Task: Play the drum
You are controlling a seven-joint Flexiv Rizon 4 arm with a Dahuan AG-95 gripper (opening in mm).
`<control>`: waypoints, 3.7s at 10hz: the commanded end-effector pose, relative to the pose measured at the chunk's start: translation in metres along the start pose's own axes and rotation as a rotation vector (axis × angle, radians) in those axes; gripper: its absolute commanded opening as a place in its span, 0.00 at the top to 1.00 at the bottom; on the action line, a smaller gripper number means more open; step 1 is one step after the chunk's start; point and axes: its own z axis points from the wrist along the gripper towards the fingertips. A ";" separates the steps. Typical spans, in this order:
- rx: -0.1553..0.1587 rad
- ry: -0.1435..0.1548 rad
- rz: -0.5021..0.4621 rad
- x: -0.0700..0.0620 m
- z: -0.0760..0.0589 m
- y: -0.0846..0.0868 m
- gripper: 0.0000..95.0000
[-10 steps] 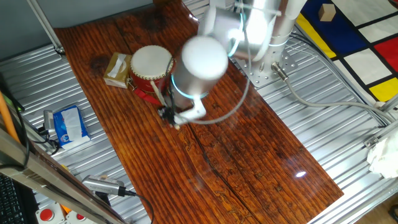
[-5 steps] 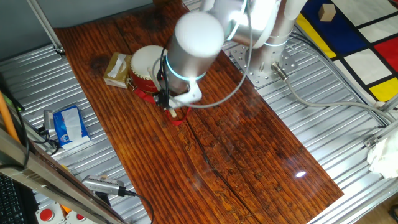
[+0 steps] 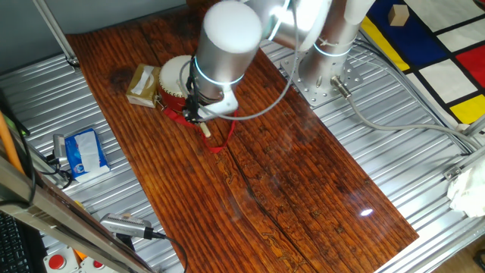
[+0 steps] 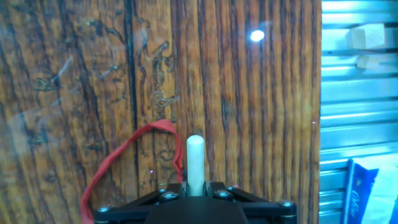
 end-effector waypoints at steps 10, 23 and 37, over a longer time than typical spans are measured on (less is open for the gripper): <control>-0.003 -0.052 -0.007 0.009 0.018 0.001 1.00; -0.013 -0.191 0.153 0.014 0.016 0.003 1.00; 0.001 -0.184 0.149 0.014 0.017 0.003 1.00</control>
